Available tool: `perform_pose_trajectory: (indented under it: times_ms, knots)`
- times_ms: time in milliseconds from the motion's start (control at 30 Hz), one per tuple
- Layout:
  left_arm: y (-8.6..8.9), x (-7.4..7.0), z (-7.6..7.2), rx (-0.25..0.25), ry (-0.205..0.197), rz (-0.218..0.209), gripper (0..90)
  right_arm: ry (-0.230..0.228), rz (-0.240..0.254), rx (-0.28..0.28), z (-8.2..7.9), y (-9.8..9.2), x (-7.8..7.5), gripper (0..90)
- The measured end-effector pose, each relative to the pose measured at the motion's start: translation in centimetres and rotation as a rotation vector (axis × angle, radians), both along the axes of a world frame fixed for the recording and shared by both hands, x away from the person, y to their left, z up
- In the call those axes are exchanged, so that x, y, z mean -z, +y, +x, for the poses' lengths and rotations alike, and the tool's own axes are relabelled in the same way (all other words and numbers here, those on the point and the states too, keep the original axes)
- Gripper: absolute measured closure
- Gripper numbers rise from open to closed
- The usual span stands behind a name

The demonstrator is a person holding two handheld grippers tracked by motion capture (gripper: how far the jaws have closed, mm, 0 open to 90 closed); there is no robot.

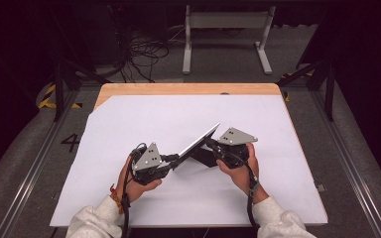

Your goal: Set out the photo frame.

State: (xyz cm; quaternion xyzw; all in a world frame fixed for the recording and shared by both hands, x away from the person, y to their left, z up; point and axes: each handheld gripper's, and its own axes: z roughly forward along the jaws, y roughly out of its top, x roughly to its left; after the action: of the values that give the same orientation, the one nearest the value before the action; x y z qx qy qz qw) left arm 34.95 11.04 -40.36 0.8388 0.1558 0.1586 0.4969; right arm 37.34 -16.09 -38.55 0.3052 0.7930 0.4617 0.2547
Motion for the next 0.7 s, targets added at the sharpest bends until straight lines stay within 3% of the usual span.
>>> perform_pose_trajectory:
  times_ms: [300,533,700]
  knots:
    - [-0.5,0.0,-0.3,0.010,0.006,-0.003,79.6,0.009,0.000,-0.013,0.0,0.4,-0.1,90.0]
    - [-0.9,-0.2,-1.1,0.039,-0.015,0.026,77.5,0.012,-0.010,-0.029,-0.1,0.8,-0.2,90.0]
    - [-0.7,-0.2,-1.3,0.045,-0.007,0.025,78.0,0.015,-0.008,-0.018,0.2,0.7,-0.2,90.0]
